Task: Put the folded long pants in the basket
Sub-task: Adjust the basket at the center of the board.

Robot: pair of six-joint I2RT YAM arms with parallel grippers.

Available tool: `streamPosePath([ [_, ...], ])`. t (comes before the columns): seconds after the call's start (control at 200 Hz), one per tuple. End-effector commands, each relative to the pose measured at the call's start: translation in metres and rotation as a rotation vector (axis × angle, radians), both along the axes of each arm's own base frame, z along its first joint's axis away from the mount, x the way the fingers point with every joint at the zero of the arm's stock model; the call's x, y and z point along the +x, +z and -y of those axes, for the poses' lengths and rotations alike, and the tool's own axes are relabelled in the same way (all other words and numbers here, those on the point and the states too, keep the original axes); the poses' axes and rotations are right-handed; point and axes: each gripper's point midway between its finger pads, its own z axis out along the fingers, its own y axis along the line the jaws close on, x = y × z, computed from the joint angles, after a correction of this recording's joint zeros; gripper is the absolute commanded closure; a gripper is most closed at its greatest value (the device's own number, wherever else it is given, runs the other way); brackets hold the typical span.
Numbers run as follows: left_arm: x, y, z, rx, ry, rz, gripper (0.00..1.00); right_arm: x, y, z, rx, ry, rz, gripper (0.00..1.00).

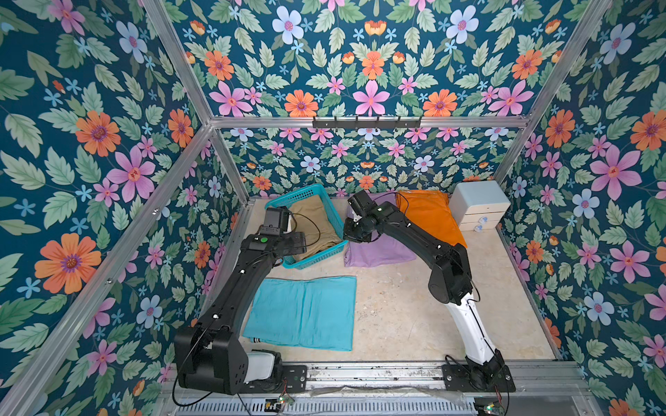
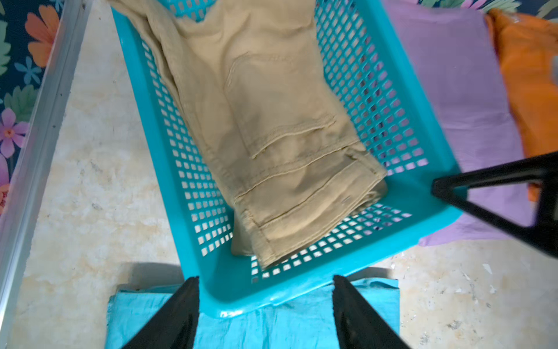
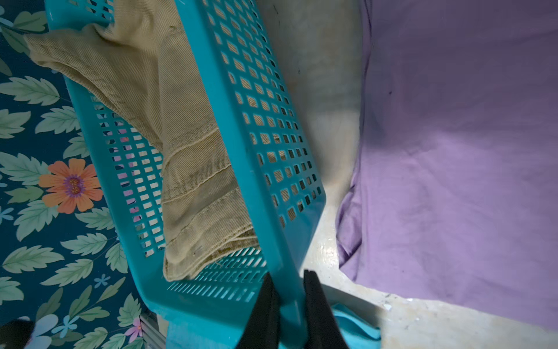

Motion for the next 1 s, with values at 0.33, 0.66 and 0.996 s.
streamPosePath([
  [0.33, 0.004, -0.037, -0.053, 0.126, 0.245, -0.093, 0.38, -0.008, 0.013, 0.035, -0.069, -0.043, 0.018, 0.35],
  [0.66, 0.065, -0.056, -0.069, 0.018, 0.313, -0.124, 0.46, -0.071, 0.014, 0.038, 0.018, -0.055, 0.006, 0.33],
  [0.996, 0.103, -0.089, -0.082, -0.094, 0.386, -0.157, 0.87, -0.117, -0.013, 0.000, 0.040, -0.016, -0.060, 0.37],
])
